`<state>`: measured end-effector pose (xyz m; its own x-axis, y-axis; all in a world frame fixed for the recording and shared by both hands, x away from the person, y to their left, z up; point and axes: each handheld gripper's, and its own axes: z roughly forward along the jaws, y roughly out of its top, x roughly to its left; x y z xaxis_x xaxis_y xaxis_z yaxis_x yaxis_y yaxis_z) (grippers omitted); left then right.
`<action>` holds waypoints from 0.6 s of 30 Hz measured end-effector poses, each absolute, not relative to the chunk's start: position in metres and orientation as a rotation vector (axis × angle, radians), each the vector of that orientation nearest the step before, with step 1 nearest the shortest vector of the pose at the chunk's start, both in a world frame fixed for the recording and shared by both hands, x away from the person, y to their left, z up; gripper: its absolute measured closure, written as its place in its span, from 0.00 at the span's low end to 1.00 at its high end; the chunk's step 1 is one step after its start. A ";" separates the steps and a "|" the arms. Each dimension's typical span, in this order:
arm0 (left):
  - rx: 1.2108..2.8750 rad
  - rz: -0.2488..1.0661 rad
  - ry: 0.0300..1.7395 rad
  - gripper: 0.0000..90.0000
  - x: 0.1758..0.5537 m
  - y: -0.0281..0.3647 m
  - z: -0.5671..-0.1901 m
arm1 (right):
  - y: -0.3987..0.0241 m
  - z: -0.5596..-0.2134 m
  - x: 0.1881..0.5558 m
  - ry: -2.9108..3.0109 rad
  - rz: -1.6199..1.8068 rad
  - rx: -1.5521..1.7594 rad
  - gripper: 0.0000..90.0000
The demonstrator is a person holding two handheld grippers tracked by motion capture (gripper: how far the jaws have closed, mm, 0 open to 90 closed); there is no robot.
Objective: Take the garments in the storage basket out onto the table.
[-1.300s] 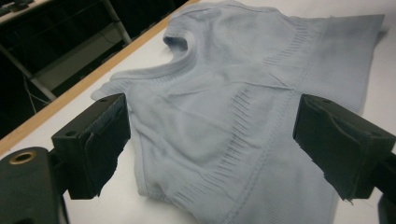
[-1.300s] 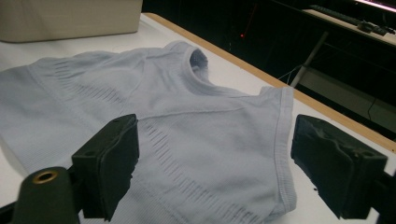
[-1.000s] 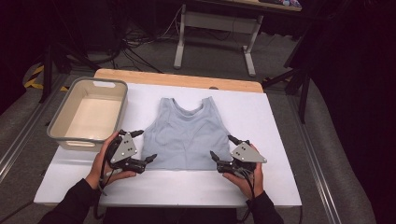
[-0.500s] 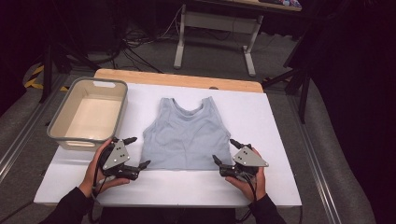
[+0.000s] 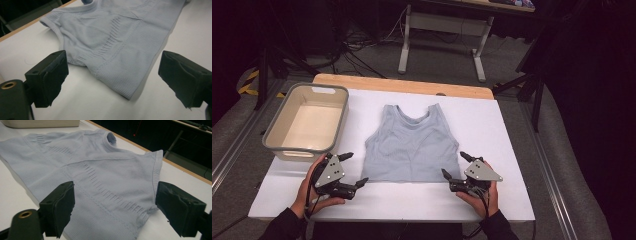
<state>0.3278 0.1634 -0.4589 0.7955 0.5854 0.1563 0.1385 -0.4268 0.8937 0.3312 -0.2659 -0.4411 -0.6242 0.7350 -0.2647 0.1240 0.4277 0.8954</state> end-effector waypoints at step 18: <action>1.995 0.556 0.536 0.10 0.328 0.163 -0.459 | -0.262 -0.443 0.334 2.020 1.188 0.733 0.12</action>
<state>0.3275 0.1625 -0.4594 0.7996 0.5785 0.1613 0.1409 -0.4417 0.8860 0.3338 -0.2615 -0.4435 -0.6157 0.7420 -0.2650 0.1292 0.4269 0.8950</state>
